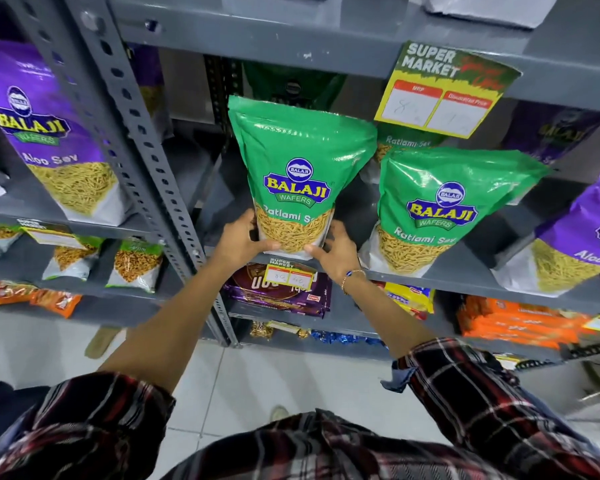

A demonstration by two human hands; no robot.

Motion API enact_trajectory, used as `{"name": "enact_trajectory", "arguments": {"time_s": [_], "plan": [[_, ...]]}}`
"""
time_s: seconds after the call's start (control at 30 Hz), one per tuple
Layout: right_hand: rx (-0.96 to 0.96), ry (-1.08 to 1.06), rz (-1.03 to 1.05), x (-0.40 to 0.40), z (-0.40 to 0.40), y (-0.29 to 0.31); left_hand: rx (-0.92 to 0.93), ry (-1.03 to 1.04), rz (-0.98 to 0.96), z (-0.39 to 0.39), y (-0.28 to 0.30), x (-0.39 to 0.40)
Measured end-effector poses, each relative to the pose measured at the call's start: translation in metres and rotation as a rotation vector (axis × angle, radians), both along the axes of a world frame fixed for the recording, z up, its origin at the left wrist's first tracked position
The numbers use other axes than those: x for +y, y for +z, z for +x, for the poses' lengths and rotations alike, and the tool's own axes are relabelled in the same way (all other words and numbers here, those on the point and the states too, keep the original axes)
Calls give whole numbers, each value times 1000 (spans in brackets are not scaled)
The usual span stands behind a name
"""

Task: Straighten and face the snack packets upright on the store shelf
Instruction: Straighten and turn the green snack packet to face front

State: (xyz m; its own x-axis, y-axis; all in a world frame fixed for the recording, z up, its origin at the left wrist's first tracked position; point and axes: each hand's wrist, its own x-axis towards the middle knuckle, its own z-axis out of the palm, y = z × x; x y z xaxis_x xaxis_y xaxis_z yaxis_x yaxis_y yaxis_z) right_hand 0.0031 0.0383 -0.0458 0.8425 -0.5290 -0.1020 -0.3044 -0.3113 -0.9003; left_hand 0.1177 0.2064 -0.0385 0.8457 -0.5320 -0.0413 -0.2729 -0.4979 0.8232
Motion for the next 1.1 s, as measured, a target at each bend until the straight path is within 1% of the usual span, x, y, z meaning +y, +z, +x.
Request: {"name": "enact_trajectory", "arguments": {"time_s": [0.13,0.2,0.23,0.3,0.33,0.37,0.4,0.43,0.5,0.53,0.57,0.63,0.7,0.73,0.8,0.83,0.97,1.1], "plan": [[-5,22,87,6,-9,10,-11,-14,-23,-8,3,3],[19,47,81,10,-14,20,-18,-11,-18,-9,3,4],[69,58,23,12,-16,26,-20,-7,-17,-9,2,4],[288,93,-137,19,-22,47,-21,-7,-13,-9,-1,4],[410,154,-198,24,-28,63,-12,-12,-14,-8,-3,4],[447,236,-273,28,-34,80,17,-18,-23,-8,-5,5],[377,303,-365,32,-40,98,64,-23,-46,-8,-7,5],[198,320,-460,36,-46,121,115,-26,-76,-9,-8,5],[-299,281,-688,37,-49,174,185,-22,-153,-11,-11,4],[-443,304,-800,34,-44,196,201,-8,-192,-12,-13,2],[-456,332,-908,31,-35,215,206,12,-222,-14,-15,-1],[-263,358,-1092,22,-12,239,194,66,-226,-17,-19,-6],[-76,312,-1274,18,7,242,178,111,-197,-21,-21,-9],[1,299,-1329,17,12,238,177,121,-197,-22,-23,-10],[82,281,-1354,16,18,228,159,130,-191,-23,-24,-11],[84,256,-1347,16,19,225,149,132,-182,-23,-25,-11],[-27,129,-1358,18,20,219,112,127,-143,-20,-23,-12],[-47,63,-1270,21,15,214,60,122,-107,-18,-27,-8]]}}
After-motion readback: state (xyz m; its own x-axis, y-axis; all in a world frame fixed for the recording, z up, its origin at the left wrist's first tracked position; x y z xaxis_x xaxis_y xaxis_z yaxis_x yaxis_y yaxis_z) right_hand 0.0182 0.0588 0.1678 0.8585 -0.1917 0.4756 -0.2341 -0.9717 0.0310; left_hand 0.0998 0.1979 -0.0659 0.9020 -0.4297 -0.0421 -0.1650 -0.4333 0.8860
